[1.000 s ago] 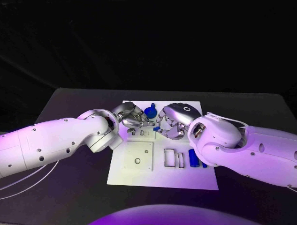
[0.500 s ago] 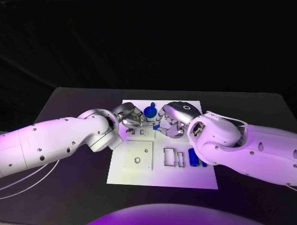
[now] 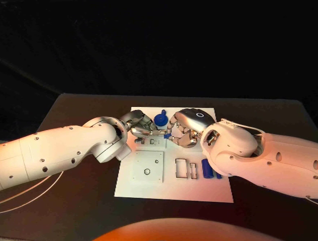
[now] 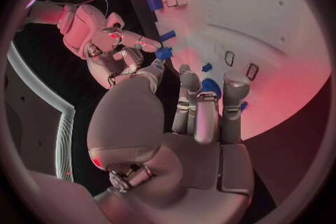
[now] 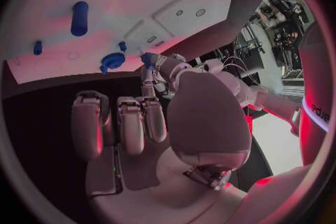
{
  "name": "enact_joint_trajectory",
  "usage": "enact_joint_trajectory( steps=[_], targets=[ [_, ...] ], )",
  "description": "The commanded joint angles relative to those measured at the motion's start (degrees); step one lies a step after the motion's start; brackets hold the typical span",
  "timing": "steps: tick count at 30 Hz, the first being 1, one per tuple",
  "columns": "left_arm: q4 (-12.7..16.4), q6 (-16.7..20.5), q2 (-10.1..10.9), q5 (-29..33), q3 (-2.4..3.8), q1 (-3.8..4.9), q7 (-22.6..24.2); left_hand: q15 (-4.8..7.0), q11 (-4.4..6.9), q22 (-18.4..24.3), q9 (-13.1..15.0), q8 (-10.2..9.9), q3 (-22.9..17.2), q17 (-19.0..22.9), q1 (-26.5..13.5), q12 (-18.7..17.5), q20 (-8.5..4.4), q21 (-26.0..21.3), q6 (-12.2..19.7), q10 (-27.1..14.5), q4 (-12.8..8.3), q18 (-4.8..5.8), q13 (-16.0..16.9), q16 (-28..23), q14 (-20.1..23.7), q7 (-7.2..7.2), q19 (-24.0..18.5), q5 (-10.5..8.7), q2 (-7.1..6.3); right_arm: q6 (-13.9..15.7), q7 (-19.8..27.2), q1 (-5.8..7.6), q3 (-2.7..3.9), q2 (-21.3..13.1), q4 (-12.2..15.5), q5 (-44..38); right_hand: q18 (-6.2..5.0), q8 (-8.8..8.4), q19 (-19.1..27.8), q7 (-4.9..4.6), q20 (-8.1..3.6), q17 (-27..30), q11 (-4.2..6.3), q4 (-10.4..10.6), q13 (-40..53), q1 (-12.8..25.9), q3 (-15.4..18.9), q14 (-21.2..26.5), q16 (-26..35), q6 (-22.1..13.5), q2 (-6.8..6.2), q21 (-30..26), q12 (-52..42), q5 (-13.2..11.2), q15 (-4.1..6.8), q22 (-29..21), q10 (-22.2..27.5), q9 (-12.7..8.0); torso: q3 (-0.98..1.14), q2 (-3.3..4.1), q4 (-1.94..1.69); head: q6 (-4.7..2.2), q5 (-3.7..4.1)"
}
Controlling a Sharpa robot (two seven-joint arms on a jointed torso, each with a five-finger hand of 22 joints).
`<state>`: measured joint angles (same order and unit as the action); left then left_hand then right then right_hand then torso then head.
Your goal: Assemble the parts on the task board
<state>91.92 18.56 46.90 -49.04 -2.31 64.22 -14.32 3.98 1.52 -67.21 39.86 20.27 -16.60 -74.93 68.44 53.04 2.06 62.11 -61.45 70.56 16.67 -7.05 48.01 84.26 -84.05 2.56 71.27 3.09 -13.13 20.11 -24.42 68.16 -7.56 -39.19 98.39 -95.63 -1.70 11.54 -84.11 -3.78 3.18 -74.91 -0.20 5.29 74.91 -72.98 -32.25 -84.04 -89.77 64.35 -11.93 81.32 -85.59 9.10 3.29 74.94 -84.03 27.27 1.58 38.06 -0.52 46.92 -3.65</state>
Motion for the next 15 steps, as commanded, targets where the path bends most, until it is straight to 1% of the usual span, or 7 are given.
enact_joint_trajectory(
  steps=[1, 8, 13, 15],
  targets=[
    [0.2, -0.9, -0.1, 0.1, 0.03, 0.0, 0.1, 0.34, -0.13, -0.1, -0.1, 0.3, 0.5, -7.3, -0.2, 0.4, 0.11, 0.2, 0.4, 0.3, 0.0, 0.31, 0.1, 0.2, -3.3, -0.01, 0.4, -0.22, 0.15, -0.3, -0.4, 0.01, 0.02, 0.1, 0.1, -0.9, -0.21, 0.21, -2.1, -0.04, -0.41, -15.1, 0.47, -0.2, 10.3, 0.3, -0.3, -6.0, -0.2, 0.3, 0.08, 0.1, -0.2, 0.4, 0.35, 12.2, -2.2, 0.1, 0.06, -0.01, -0.01, 0.13, -0.05],
    [0.1, -1.8, -0.2, 0.1, 0.03, 0.0, 0.2, 0.36, -0.09, -0.2, -0.2, 0.5, 1.3, -7.3, 1.2, 0.5, 0.09, 0.1, 0.6, 0.3, -0.1, 0.28, 0.2, 0.3, -3.3, -0.05, 0.3, 0.02, 0.25, -0.2, -0.4, 0.01, 0.02, 0.1, 0.0, -0.9, -0.21, 0.21, -2.1, -0.04, -0.41, -15.1, 0.47, -0.2, 10.3, 0.3, -0.3, -6.0, -0.2, 0.3, 0.08, 0.1, -0.2, 0.4, 0.35, 12.2, -2.2, 0.1, 0.05, -0.03, 0.07, 0.22, -0.09],
    [0.1, -2.2, -0.2, 0.1, 0.03, 0.0, 0.3, 0.36, -0.11, -0.2, -0.3, 0.6, 1.6, -7.3, 1.4, 0.6, 0.1, 0.0, 0.6, 0.2, -0.1, 0.27, 0.2, 0.3, -3.3, -0.03, 0.3, 0.11, 0.17, -0.4, -0.5, 0.01, 0.02, 0.1, 0.0, -0.9, -0.2, 0.25, -2.1, -0.02, -0.42, -15.1, 0.49, -0.2, 10.4, 0.4, -0.3, -6.0, -0.2, 0.4, 0.05, 0.1, -0.3, 0.4, 0.36, 12.2, -2.3, 0.2, 0.06, 0.0, 0.03, 0.24, -0.04],
    [0.1, -2.3, -0.2, 0.1, 0.03, 0.0, 0.4, 0.34, -0.15, -0.2, -0.3, 0.6, 2.0, -7.3, 1.4, 0.7, 0.11, 0.0, 0.6, 0.2, 0.0, 0.28, 0.4, 0.3, -3.3, 0.03, 0.3, 0.1, 0.09, -0.4, -0.5, 0.01, 0.02, 0.1, -0.1, -1.0, -0.2, 0.25, -2.1, -0.02, -0.42, -15.1, 0.49, -0.2, 10.4, 0.4, -0.3, -6.0, -0.2, 0.4, 0.05, 0.1, -0.3, 0.4, 0.36, 12.2, -2.3, 0.2, 0.03, -0.02, 0.02, 0.24, 0.0]
  ],
)
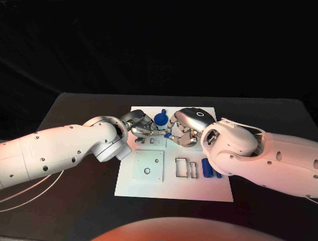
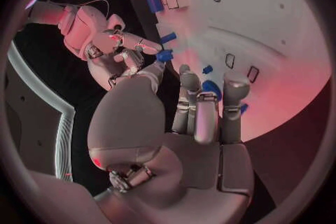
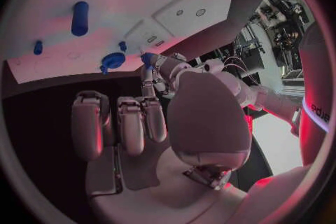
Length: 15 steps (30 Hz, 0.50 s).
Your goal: Assemble the parts on the task board
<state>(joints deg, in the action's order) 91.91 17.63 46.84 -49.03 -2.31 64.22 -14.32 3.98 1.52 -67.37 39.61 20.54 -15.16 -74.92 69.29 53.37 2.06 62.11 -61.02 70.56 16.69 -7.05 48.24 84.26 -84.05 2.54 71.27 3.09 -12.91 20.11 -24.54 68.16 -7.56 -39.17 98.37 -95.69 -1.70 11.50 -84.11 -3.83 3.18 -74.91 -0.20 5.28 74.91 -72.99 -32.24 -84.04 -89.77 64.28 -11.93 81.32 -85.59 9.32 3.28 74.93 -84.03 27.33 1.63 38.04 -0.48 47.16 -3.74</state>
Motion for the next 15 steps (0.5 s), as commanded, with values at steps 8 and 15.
enact_joint_trajectory(
  steps=[8, 15],
  targets=[
    [0.1, -1.7, -0.1, 0.1, 0.02, 0.0, 0.4, 0.28, -0.2, -0.1, -0.2, 0.4, 1.6, -7.5, 0.3, 0.4, 0.14, 0.0, 0.2, 0.2, 0.1, 0.29, 0.2, 0.4, -3.3, 0.1, 0.3, 0.02, -0.08, -0.4, -0.4, 0.01, 0.02, 0.1, -0.1, -0.9, -0.2, 0.29, -2.1, 0.04, -0.42, -15.1, 0.49, -0.2, 10.4, 0.4, -0.3, -6.0, -0.2, 0.4, 0.05, 0.1, -0.3, 0.2, 0.37, 12.2, -2.3, 0.1, -0.07, 0.0, -0.06, 0.02, 0.12],
    [0.1, -1.8, -0.1, -0.1, 0.02, 0.0, 0.0, 0.33, -0.1, -0.4, -0.5, 0.7, 2.2, -7.6, 1.9, 0.6, 0.14, 0.0, 0.3, 0.2, -0.1, 0.28, 0.4, 0.5, -3.3, -0.06, 0.3, 0.47, 0.87, 0.4, -0.3, 0.01, 0.02, 0.1, 0.2, -1.3, -0.2, 0.32, -2.1, 0.06, -0.44, -15.1, 0.51, -0.2, 10.4, 0.5, -0.4, -6.0, -0.2, 0.4, 0.03, 0.1, -0.3, 0.3, 0.38, 12.2, -2.3, 0.2, -0.02, 0.05, -0.02, 0.13, 0.04]
  ],
)
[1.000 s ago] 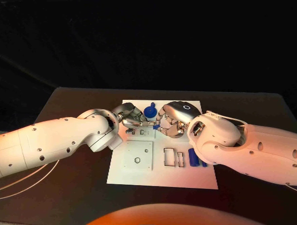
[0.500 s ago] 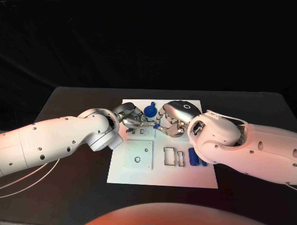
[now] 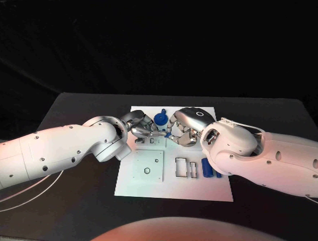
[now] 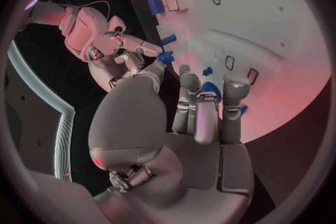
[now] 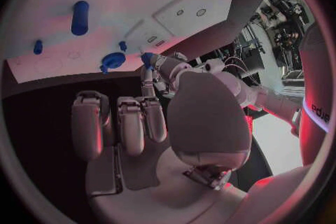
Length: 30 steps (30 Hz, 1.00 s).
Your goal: Assemble the parts on the task board
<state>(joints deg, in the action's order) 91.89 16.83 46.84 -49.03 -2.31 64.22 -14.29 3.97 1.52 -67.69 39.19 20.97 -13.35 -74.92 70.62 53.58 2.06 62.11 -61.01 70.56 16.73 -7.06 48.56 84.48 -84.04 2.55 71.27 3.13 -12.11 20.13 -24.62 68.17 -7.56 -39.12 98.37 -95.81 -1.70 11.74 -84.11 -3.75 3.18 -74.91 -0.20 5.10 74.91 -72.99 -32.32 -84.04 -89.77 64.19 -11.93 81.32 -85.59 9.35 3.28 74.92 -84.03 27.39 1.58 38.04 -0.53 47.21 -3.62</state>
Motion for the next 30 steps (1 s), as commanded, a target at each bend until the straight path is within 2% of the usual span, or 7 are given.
enact_joint_trajectory(
  steps=[1, 3, 13, 30],
  targets=[
    [0.1, -1.1, -0.1, -0.1, 0.02, 0.0, -0.1, 0.35, -0.08, -0.1, -0.2, 0.3, 0.5, -7.5, 1.0, 0.4, 0.13, 0.0, 0.3, 0.2, -0.1, 0.29, 0.1, 0.3, -3.3, -0.08, 0.3, 0.88, 0.28, 0.6, -0.1, 0.0, 0.02, 0.0, 0.3, -1.2, -0.2, 0.08, -2.1, -0.03, -0.44, -15.1, 0.51, 0.0, 10.4, 0.5, -0.3, -6.0, -0.2, 0.5, 0.03, 0.1, -0.3, 0.2, 0.38, 12.2, -2.3, 0.1, 0.03, 0.06, 0.02, 0.08, -0.08],
    [0.0, -1.2, -0.2, -0.3, 0.02, 0.0, -0.2, 0.37, -0.05, -0.2, -0.4, 0.4, 0.8, -7.6, 1.9, 0.4, 0.12, -0.1, 0.3, 0.1, -0.1, 0.29, 0.1, 0.3, -3.3, -0.13, 0.3, 1.67, 0.51, 1.1, -0.1, 0.0, 0.02, -0.1, 0.3, -1.5, -0.17, 0.1, -2.2, -0.01, -0.44, -15.1, 0.51, 0.0, 10.5, 0.5, -0.3, -6.0, -0.2, 0.5, 0.03, 0.3, -0.4, 0.3, 0.39, 12.3, -2.4, 0.1, 0.03, 0.06, 0.04, 0.11, -0.09],
    [-0.2, -1.9, -0.2, -1.1, 0.02, 0.0, -0.7, 0.46, 0.08, -0.4, -1.0, 0.6, 1.1, -7.7, 5.5, 0.4, 0.05, -0.3, 0.3, 0.0, -0.3, 0.25, 0.1, 0.4, -3.3, -0.26, 0.1, 2.74, 0.95, 2.3, 0.1, 0.0, 0.03, -0.3, 0.8, -2.0, -0.13, 0.15, -2.2, 0.04, -0.47, -15.1, 0.56, -0.1, 10.5, 0.5, -0.4, -6.0, -0.2, 0.6, 0.06, 0.4, -0.4, 0.5, 0.42, 12.3, -2.4, 0.2, 0.05, 0.0, 0.03, 0.25, -0.08],
    [-0.2, -1.7, -0.4, -1.3, 0.02, 0.0, -0.8, 0.45, 0.03, -0.5, -1.1, 0.6, 1.2, -7.9, 5.7, 0.2, 0.05, -0.3, 0.3, -0.1, -0.1, 0.26, 0.0, 0.5, -3.4, -0.17, 0.1, 2.73, 1.0, 1.8, 0.4, 0.0, 0.03, -0.1, 1.2, -2.1, -0.12, 0.2, -2.3, 0.06, -0.5, -15.1, 0.59, -0.1, 10.6, 0.5, -0.5, -6.0, -0.2, 0.6, 0.01, 0.5, -0.5, 0.7, 0.45, 12.4, -2.5, 0.3, 0.0, 0.01, 0.01, 0.3, -0.12]
  ],
)
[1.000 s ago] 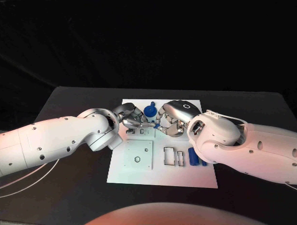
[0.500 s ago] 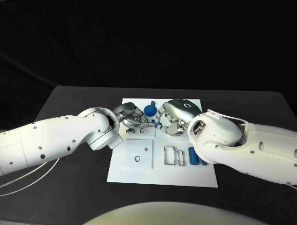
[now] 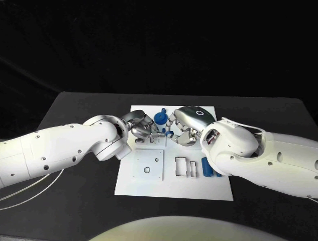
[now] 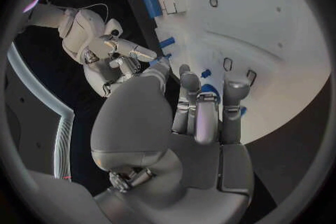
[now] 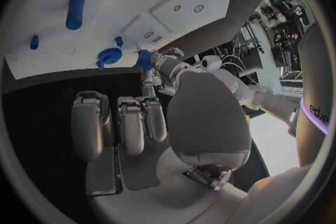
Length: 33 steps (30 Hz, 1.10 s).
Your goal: Assemble the parts on the task board
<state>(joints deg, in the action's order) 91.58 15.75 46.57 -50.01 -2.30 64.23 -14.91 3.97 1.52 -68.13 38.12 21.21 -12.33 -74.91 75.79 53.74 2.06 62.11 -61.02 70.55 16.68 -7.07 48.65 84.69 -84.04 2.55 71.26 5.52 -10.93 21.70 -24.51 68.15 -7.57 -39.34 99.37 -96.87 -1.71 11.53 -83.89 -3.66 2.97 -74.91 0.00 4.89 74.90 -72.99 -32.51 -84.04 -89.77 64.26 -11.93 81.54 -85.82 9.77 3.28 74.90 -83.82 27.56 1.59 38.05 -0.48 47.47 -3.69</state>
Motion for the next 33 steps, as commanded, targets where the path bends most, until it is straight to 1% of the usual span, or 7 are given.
enact_joint_trajectory(
  steps=[1, 8, 13, 21, 29, 33],
  targets=[
    [0.1, -0.6, -0.2, -0.3, 0.01, -0.01, -0.1, 0.46, 0.04, -0.1, 0.0, 0.4, 0.2, -7.9, 0.5, 0.1, 0.04, -0.3, 0.3, -0.1, -0.1, 0.27, -0.1, 0.3, -3.4, -0.17, 0.2, 0.34, -0.18, 0.2, 0.3, 0.02, 0.04, 0.1, 0.2, -1.1, -0.12, 0.4, -2.5, -0.03, -0.29, -15.1, 0.38, 0.1, 10.6, 0.5, -0.3, -6.0, -0.2, 0.5, 0.01, 0.2, -0.3, 0.3, 0.45, 12.4, -2.7, 0.1, -0.02, 0.01, -0.03, 0.04, -0.05],
    [0.1, -0.4, -0.2, -0.3, 0.02, -0.01, -0.2, 0.43, -0.01, -0.1, -0.1, 0.4, 0.4, -7.9, 0.3, 0.1, 0.05, -0.4, 0.4, -0.1, 0.0, 0.27, -0.1, 0.4, -3.4, -0.12, 0.1, 0.29, -0.15, 0.2, 0.3, 0.02, 0.04, 0.3, 0.3, -1.1, -0.1, 0.42, -2.5, -0.02, -0.29, -15.1, 0.39, 0.0, 10.6, 0.5, -0.3, -6.0, -0.2, 0.5, 0.01, 0.3, -0.3, 0.3, 0.46, 12.4, -2.7, 0.2, -0.04, 0.01, -0.08, 0.02, -0.08],
    [0.0, -0.1, -0.2, -0.3, 0.02, -0.01, -0.2, 0.41, -0.04, -0.1, -0.2, 0.4, 0.5, -7.8, 0.1, 0.1, 0.06, -0.3, 0.4, -0.1, 0.1, 0.29, -0.1, 0.3, -3.4, -0.08, 0.2, 0.27, -0.11, 0.2, 0.3, 0.02, 0.04, 0.3, 0.4, -1.1, -0.1, 0.42, -2.5, -0.02, -0.29, -15.1, 0.39, 0.0, 10.6, 0.5, -0.3, -6.0, -0.2, 0.5, 0.01, 0.3, -0.3, 0.3, 0.46, 12.4, -2.7, 0.2, -0.04, 0.0, -0.01, 0.04, -0.17],
    [0.0, 0.3, -0.2, -0.3, 0.03, 0.0, -0.2, 0.39, -0.07, -0.2, -0.2, 0.4, 0.7, -7.9, -0.1, 0.1, 0.07, -0.3, 0.3, 0.0, 0.1, 0.3, 0.0, 0.4, -3.4, -0.07, 0.2, 0.25, 0.0, 0.1, 0.3, 0.02, 0.04, 0.4, 0.6, -1.1, -0.08, 0.44, -2.6, 0.0, -0.31, -15.1, 0.4, 0.0, 10.7, 0.5, -0.4, -6.0, -0.2, 0.5, 0.04, 0.4, -0.3, 0.4, 0.47, 12.4, -2.8, 0.2, -0.04, 0.02, -0.04, 0.02, -0.21],
    [0.0, 0.4, 0.0, -0.3, 0.04, 0.0, -0.2, 0.38, -0.07, -0.1, -0.2, 0.4, 0.7, -7.9, -0.2, 0.1, 0.08, -0.4, 0.3, -0.1, 0.1, 0.29, -0.1, 0.4, -3.4, -0.06, 0.1, 0.25, 0.04, -0.2, 0.4, 0.09, 0.04, 0.6, -0.4, -1.1, -0.07, 0.46, -2.6, 0.0, -0.32, -15.1, 0.41, 0.0, 10.7, 0.5, -0.4, -6.0, -0.2, 0.5, 0.05, 0.5, -0.3, 0.4, 0.48, 12.5, -2.8, 0.3, -0.03, -0.08, 0.0, 0.0, -0.26],
    [-0.1, 0.5, 0.6, -0.3, 0.07, 0.0, -0.2, 0.37, -0.04, -0.1, -0.3, 0.4, 0.7, -7.8, -0.1, 0.0, 0.09, -0.4, 0.4, -0.1, 0.0, 0.28, -0.2, 0.3, -3.4, -0.11, 0.1, 0.4, 0.15, -0.3, 0.5, 0.13, 0.03, 0.8, -1.0, -1.2, -0.07, 0.46, -2.6, 0.0, -0.32, -15.1, 0.41, 0.0, 10.7, 0.5, -0.4, -6.0, -0.2, 0.5, 0.05, 0.5, -0.3, 0.4, 0.48, 12.5, -2.8, 0.3, -0.09, -0.05, -0.09, -0.08, -0.24]
  ],
)
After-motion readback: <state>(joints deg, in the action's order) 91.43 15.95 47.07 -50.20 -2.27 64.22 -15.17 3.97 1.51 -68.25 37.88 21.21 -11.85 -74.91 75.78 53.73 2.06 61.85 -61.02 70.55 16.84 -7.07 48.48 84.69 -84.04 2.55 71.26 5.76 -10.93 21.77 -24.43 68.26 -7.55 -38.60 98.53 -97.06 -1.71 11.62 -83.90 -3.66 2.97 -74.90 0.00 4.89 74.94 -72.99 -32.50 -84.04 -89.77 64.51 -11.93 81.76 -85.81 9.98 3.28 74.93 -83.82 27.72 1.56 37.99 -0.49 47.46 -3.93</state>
